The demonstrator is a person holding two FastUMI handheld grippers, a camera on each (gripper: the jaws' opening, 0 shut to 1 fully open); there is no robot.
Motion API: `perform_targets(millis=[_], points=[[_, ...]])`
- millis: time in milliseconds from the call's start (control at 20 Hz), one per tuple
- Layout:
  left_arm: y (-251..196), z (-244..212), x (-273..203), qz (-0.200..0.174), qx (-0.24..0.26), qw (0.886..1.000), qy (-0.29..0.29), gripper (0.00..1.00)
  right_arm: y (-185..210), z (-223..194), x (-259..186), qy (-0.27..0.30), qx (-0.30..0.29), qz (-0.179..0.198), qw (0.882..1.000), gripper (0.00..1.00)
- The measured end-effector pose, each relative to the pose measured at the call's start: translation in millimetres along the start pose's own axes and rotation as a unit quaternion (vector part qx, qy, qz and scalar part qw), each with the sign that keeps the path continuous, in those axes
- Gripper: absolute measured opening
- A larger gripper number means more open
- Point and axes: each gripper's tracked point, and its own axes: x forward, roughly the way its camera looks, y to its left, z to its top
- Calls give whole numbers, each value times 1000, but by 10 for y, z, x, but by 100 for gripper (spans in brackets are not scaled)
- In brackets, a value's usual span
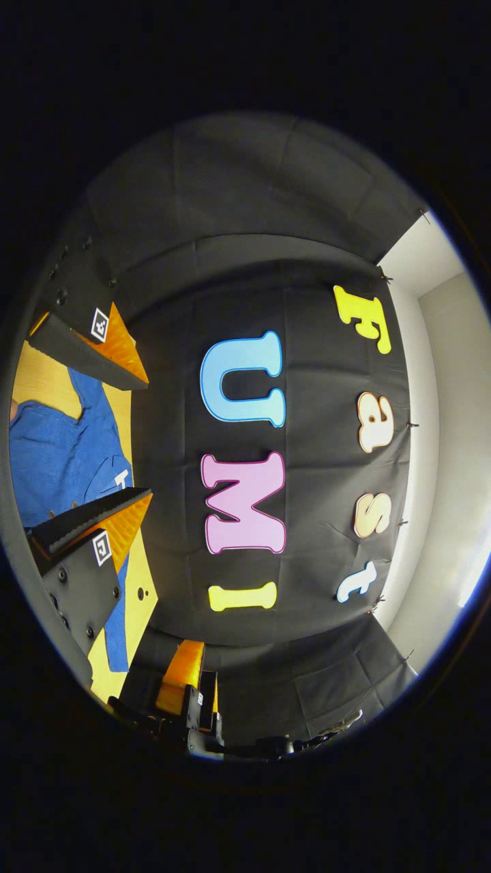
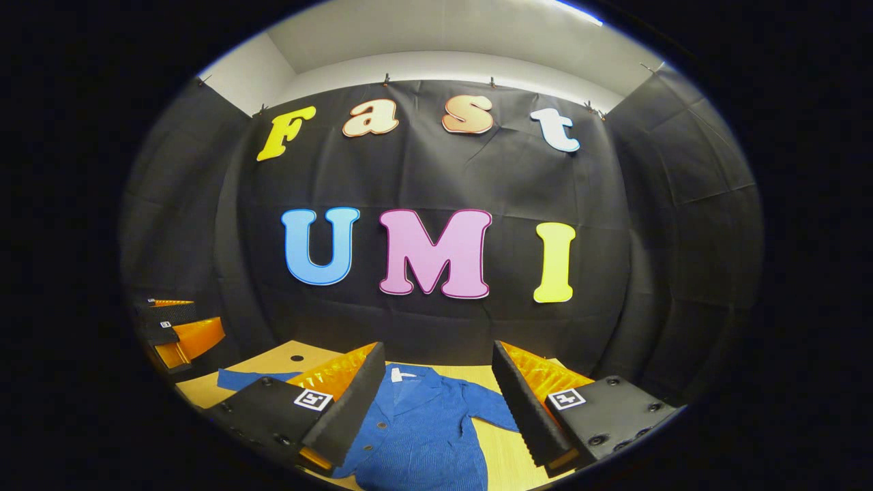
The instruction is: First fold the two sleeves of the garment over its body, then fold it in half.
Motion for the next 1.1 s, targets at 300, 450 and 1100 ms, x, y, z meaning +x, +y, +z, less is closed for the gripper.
perform_targets(millis=[300, 450, 1100], points=[[45, -39, -25, 4, -1, 1000, 1, 82, 41, -14, -67, 4, 2, 1, 1000, 98], [34, -26, -17, 1, -5, 1000, 3, 82, 41, 5, -80, -2, 3, 0, 1000, 95], [-106, -40, 249, 2, 5, 1000, 11, 82, -129, -398, 239, 45, 17, -7, 999, 99]])
